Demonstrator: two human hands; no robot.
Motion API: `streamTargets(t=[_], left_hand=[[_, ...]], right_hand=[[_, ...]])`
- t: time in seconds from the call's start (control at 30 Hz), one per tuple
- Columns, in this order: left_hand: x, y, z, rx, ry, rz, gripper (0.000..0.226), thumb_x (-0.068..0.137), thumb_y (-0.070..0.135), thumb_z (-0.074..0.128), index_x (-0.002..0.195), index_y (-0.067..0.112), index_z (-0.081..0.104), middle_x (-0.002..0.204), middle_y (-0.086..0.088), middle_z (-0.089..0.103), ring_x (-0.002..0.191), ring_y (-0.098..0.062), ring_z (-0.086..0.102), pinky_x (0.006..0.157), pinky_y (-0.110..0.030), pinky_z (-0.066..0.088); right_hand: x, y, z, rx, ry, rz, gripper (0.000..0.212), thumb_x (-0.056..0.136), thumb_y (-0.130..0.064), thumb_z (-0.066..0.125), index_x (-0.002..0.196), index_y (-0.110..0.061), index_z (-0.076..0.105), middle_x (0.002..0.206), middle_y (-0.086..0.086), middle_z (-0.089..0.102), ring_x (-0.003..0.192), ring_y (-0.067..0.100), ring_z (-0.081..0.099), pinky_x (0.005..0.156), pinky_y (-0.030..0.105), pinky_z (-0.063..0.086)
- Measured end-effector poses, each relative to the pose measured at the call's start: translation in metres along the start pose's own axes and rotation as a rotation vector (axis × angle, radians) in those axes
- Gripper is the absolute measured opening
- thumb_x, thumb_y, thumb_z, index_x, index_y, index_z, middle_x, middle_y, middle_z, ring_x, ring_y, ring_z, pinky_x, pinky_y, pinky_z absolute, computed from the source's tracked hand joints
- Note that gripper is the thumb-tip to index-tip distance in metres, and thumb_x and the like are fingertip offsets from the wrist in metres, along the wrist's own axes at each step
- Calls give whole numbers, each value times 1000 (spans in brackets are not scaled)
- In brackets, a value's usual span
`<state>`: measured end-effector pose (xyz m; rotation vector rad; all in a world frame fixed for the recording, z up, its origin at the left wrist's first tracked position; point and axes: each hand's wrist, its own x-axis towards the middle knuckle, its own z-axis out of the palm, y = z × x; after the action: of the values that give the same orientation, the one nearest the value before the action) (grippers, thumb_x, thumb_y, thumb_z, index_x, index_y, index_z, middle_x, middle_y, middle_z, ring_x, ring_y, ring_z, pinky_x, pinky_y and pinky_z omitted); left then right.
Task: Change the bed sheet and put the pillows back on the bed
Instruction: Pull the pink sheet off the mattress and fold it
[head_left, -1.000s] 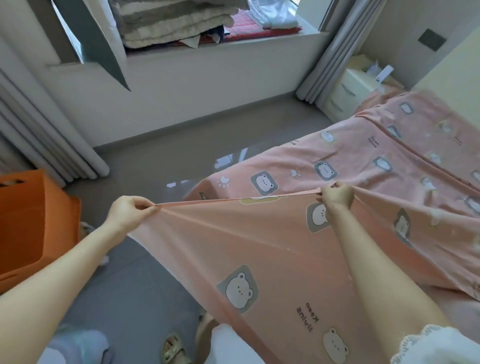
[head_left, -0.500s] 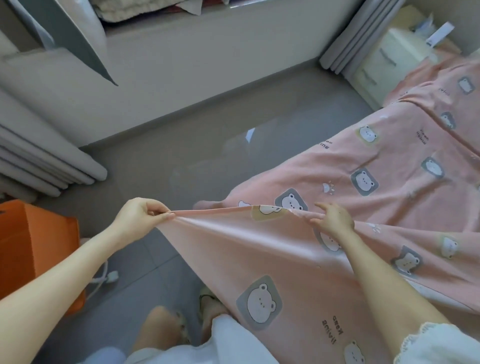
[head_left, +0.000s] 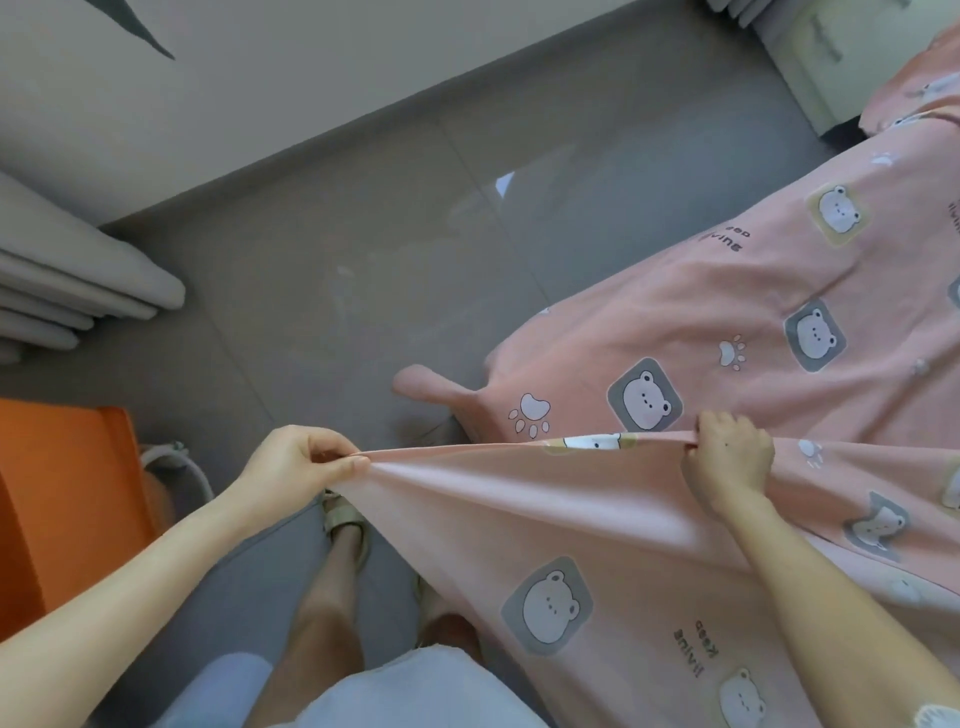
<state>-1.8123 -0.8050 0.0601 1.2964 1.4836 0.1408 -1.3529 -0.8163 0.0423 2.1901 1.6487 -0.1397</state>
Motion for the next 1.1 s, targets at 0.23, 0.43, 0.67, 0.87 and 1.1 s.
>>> streamTargets(t=[0.23,0.43,0.67,0.87,1.1], left_hand=[[32,-66,1,0,86,-70,22,83,22,72,67,37,71,70,19,70,77,-6,65,74,-32,49],[60,-106,-25,30,319,-170,6,85,20,69,81,16,73,80,-1,71,82,-19,63,75,-31,46],[98,-154,-45,61,451,-352,16,87,26,65,89,12,72,87,-6,67,83,-23,57,70,-33,41],[135,-174,-28,35,413,-473,15,87,23,66,87,10,72,88,-9,68,91,-29,58,72,-33,41],[174,-190,-36,-85,487,-543,19,88,20,64,95,4,71,95,-13,68,95,-33,60,77,-33,41]], right_hand=[[4,26,8,173,135,160,44,59,-8,36,90,6,64,86,29,62,81,46,57,64,46,44],[31,-5,-37,343,188,-127,44,72,-17,38,94,3,71,87,25,70,81,41,64,70,34,43],[118,-91,-69,610,164,-270,27,77,-16,55,96,-14,74,86,6,73,69,-19,49,68,22,41],[152,-133,-71,582,112,-210,38,72,-24,46,96,-15,74,91,8,73,89,26,65,79,36,48],[188,-195,-93,557,200,-196,26,77,-11,54,93,-14,74,92,5,73,89,23,64,73,27,42]])
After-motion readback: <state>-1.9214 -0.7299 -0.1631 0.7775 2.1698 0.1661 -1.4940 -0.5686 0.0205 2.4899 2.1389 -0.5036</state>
